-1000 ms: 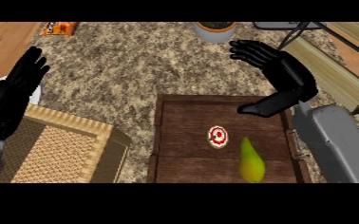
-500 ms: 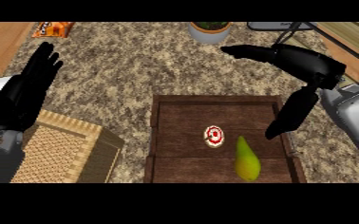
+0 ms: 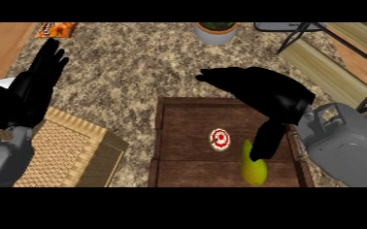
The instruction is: Pick the cupcake from the tray and place it in the tiered shelf
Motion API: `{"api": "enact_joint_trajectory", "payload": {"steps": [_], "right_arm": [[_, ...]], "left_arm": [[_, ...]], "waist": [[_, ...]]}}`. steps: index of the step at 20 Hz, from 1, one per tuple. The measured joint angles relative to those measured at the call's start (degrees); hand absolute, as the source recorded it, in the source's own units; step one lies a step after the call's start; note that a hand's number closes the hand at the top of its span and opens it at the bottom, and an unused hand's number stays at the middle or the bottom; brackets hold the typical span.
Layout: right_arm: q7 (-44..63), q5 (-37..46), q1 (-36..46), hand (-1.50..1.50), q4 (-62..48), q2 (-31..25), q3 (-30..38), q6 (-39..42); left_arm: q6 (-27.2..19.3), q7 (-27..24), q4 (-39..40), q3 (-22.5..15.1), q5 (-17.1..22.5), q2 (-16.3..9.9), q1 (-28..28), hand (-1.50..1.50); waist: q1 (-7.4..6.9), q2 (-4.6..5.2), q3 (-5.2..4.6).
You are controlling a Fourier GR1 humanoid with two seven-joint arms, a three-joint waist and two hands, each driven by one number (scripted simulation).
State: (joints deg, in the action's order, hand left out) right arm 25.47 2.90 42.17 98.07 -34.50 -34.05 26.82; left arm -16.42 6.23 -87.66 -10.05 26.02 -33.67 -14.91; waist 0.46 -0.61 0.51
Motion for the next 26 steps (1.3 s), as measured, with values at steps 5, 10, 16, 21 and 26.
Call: {"api": "enact_joint_trajectory", "payload": {"steps": [5,10,16,21,26], "right_arm": [[6.83,5.41,-0.52,-1.5,1.04,4.31,-4.63,0.5],[12.69,10.58,-1.52,-1.5,2.46,5.49,-8.33,2.8],[15.99,16.17,-4.57,-1.5,4.47,6.51,-10.76,4.58],[15.36,19.33,-6.24,-1.5,3.6,7.54,-10.83,6.1],[13.87,22.83,-9.27,-1.5,3.25,7.75,-11.21,5.86]], "left_arm": [[0.92,0.14,1.44,0.74,-0.81,1.2,-1.2,0.0],[1.69,0.07,1.78,1.34,-1.65,1.61,-0.94,0.0],[2.43,0.5,1.56,2.07,-2.22,2.08,-0.57,0.0],[3.39,0.0,2.1,2.7,-3.23,2.81,-0.49,0.0],[3.15,0.68,1.61,2.89,-4.37,3.41,-0.49,0.0]], "waist": [[-0.28,0.15,0.02],[-0.41,0.09,0.08],[-0.51,0.11,0.12],[-0.63,0.14,0.23],[-0.63,0.11,0.32]]}}
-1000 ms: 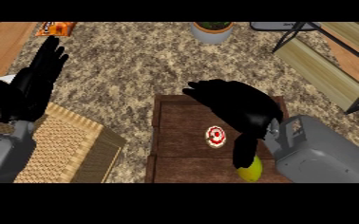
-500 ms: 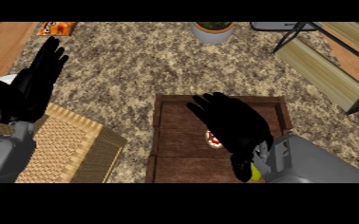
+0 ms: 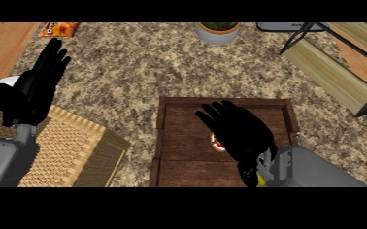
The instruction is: Pick the cupcake from the tray and place it in the tiered shelf
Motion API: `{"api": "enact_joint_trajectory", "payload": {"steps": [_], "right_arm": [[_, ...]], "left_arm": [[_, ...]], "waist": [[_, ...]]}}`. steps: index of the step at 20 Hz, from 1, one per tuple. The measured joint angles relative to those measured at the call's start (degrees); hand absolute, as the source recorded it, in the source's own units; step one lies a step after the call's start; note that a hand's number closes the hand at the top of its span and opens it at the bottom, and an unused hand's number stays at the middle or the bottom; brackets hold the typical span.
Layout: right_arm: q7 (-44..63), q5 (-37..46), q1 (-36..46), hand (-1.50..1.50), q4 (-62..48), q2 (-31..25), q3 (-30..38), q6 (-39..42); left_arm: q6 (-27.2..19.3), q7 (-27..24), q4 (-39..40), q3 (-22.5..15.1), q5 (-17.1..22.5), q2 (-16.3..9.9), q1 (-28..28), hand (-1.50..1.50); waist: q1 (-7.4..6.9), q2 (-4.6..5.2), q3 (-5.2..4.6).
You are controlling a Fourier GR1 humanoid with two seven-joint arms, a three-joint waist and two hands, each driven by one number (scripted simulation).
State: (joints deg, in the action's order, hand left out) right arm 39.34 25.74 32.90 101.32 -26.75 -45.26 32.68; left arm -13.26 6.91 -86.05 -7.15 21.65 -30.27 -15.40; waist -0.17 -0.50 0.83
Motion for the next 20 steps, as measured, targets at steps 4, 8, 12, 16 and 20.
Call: {"api": "enact_joint_trajectory", "payload": {"steps": [4,8,12,16,20], "right_arm": [[-0.88,2.25,-1.7,-1.5,-0.59,1.37,0.52,-0.37],[-4.0,5.3,-3.25,-1.5,-2.76,2.15,0.73,-2.05],[-5.99,8.12,-4.11,-1.5,-5.82,3.91,0.58,-3.34],[-8.46,10.14,-5.63,-1.5,-8.17,4.63,0.69,-4.55],[-10.79,11.8,-5.61,-1.5,-12.28,6.4,1.36,-4.97]], "left_arm": [[0.45,0.3,-0.17,0.25,-0.36,0.14,0.18,0.0],[0.71,0.77,0.25,0.01,-0.73,0.19,-0.26,0.0],[1.57,0.08,0.54,0.97,-0.73,0.55,0.16,0.0],[2.08,0.19,0.77,1.25,-1.02,0.79,0.13,0.0],[1.87,1.93,-0.58,1.16,-1.1,1.01,0.19,0.0]], "waist": [[-0.04,0.02,-0.02],[-0.06,0.05,0.06],[-0.15,0.08,-0.01],[-0.15,0.07,0.0],[-0.28,0.11,-0.07]]}}
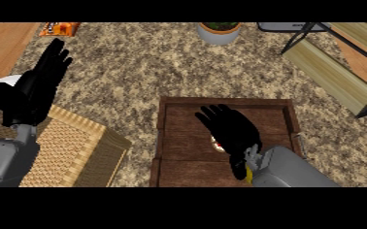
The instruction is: Pick the cupcake from the tray and place it in the tiered shelf
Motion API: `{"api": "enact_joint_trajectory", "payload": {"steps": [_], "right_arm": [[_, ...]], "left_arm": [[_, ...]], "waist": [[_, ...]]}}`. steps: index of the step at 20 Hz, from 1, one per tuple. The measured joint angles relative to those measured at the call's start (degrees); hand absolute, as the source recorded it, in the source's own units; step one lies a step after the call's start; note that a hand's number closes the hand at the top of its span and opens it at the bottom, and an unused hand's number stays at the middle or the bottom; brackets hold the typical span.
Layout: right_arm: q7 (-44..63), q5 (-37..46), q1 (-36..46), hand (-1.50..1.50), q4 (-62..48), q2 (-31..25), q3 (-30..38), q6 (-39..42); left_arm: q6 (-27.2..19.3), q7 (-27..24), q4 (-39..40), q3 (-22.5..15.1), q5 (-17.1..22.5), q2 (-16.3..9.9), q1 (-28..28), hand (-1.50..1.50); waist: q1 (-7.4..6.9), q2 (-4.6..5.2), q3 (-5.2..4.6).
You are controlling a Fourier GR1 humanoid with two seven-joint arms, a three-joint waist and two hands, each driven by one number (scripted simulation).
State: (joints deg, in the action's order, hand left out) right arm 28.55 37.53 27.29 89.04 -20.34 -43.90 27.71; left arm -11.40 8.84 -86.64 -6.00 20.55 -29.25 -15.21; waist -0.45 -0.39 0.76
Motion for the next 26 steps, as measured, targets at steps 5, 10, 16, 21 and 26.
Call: {"api": "enact_joint_trajectory", "payload": {"steps": [5,10,16,21,26], "right_arm": [[-2.37,2.29,0.0,1.5,-5.37,2.67,-0.06,-0.71],[-6.99,6.0,0.07,1.5,-9.48,3.34,-1.5,-3.5],[-12.72,10.38,0.0,1.5,-11.23,3.99,-1.43,-8.96],[-13.39,11.8,-6.52,1.5,-6.21,2.61,-0.54,-14.26],[-13.93,12.01,-18.9,1.5,4.54,-3.14,0.15,-21.14]], "left_arm": [[0.12,-0.57,0.79,-0.07,-0.6,0.13,-0.16,0.0],[0.32,-0.71,0.28,0.54,-0.66,0.64,0.21,0.0],[0.2,0.38,0.11,0.23,-1.5,0.59,0.05,0.0],[0.58,0.5,-0.64,1.3,-1.11,0.73,0.96,0.0],[0.86,0.37,-0.06,1.95,-0.84,0.54,1.6,0.0]], "waist": [[-0.02,-0.03,0.12],[-0.1,-0.08,0.05],[0.06,-0.12,0.03],[0.71,-0.24,-0.07],[1.52,-0.5,-0.16]]}}
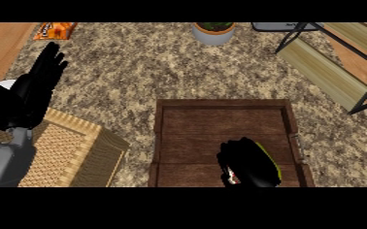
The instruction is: Pick the cupcake from the tray and place it in the tiered shelf
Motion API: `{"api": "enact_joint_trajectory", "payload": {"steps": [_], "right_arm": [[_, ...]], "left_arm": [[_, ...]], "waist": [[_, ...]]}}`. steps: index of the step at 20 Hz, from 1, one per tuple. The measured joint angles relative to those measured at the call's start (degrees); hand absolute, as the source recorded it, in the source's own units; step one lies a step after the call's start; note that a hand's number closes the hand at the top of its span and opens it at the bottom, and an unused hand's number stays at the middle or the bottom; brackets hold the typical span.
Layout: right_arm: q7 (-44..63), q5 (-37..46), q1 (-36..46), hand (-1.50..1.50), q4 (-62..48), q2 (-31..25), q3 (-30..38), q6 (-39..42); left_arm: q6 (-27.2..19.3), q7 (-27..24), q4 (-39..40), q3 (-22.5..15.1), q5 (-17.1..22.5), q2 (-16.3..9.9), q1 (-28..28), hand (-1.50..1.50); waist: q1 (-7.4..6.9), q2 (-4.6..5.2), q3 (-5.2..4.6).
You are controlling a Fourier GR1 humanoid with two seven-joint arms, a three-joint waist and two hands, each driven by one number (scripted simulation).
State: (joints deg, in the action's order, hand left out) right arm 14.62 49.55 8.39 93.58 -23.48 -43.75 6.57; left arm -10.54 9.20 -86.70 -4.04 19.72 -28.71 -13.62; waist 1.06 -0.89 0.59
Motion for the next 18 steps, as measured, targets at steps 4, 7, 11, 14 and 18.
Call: {"api": "enact_joint_trajectory", "payload": {"steps": [4,7,11,14,18], "right_arm": [[-1.1,-4.85,-6.4,1.5,9.94,-2.19,3.49,-2.71],[-1.58,-8.72,-10.07,1.5,17.26,-1.62,6.48,-5.81],[-0.5,-14.47,-13.44,1.5,28.99,-3.19,13.34,-7.34],[2.87,-18.35,-14.68,1.5,36.95,-3.73,18.42,-6.77],[7.04,-24.31,-13.19,1.5,40.62,-5.11,28.14,-4.68]], "left_arm": [[0.13,0.26,-0.2,0.4,0.43,-0.28,0.44,0.0],[-0.21,0.07,-0.24,0.3,0.18,-0.47,0.67,0.0],[-0.46,-0.08,-1.01,0.55,0.19,-0.24,1.21,0.0],[-1.01,0.12,-1.24,0.13,-0.42,0.0,0.85,0.0],[-0.34,0.17,-0.94,0.27,-0.31,0.26,0.34,0.0]], "waist": [[0.46,0.13,0.05],[0.84,0.11,0.15],[0.98,0.06,0.12],[0.63,0.14,0.12],[0.02,0.35,0.0]]}}
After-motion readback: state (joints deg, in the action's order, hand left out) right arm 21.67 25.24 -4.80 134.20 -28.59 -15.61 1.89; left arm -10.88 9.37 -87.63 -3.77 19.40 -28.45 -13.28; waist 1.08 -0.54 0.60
